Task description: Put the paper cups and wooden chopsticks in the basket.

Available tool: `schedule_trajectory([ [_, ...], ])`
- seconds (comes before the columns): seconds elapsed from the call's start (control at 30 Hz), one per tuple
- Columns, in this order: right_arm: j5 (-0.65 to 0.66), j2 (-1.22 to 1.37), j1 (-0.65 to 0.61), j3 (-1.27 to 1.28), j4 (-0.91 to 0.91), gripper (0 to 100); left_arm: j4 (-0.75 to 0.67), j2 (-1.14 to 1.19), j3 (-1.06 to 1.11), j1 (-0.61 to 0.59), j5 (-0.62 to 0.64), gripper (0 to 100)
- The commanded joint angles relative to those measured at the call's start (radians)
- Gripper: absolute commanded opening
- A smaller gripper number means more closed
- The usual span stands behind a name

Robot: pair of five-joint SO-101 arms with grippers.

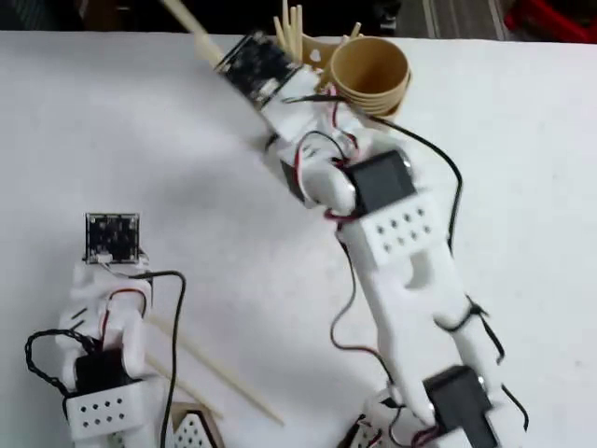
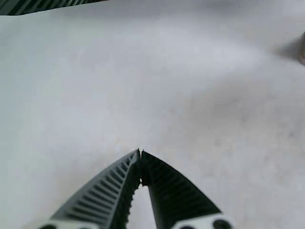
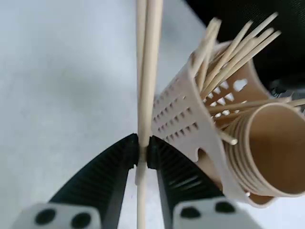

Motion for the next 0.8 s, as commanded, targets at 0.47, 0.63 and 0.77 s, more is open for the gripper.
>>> schedule_trajectory([
  [0.47,-0.178,-0.058,0.053,0.163,-0.909,1.9,0.002,-0.015,-0.006,-0.010,-0.061,2],
  [0.63,-0.178,0.013,0.116,0.290,-1.167,1.9,0.002,-0.015,-0.005,-0.010,-0.063,2],
  [0.77,-0.186,0.107,0.154,0.316,-1.251,1.9,0.002,-0.015,-0.005,-0.010,-0.063,2],
])
